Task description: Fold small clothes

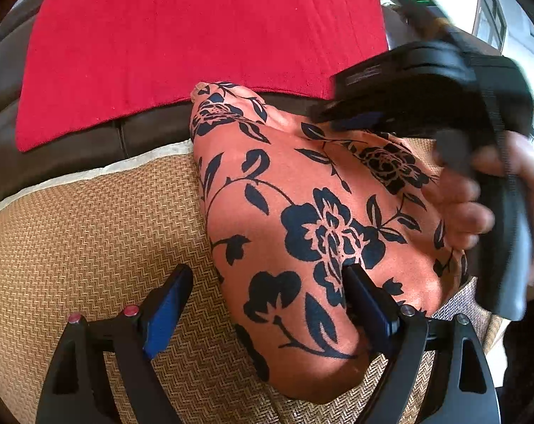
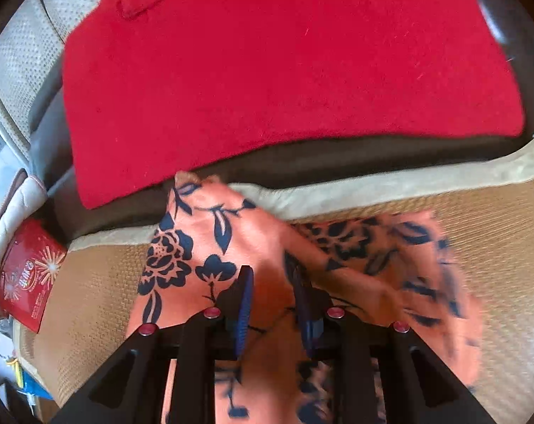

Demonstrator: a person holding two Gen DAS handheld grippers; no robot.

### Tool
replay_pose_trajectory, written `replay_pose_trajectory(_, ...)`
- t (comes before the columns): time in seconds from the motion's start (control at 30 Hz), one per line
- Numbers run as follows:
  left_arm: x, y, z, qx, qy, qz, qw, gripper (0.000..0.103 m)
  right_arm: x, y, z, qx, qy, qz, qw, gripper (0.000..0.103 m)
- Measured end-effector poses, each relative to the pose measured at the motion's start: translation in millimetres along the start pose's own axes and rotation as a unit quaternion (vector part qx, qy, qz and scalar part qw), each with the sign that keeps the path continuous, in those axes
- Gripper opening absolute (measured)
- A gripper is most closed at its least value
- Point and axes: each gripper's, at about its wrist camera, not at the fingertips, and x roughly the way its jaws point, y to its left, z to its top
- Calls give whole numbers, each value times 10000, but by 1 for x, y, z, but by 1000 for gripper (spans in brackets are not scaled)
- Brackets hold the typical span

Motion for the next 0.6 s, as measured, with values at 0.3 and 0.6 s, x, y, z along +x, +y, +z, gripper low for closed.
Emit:
replay_pose_trajectory(0.3, -14, -6, 5, 10, -182, 54, 9998, 88, -88, -32, -37, 82, -389, -494, 9980, 27)
replay_pose_trajectory(0.6, -20, 16, 16, -48, -523, 480, 9975, 89, -75, -54, -90, 249, 298, -637, 9972, 27)
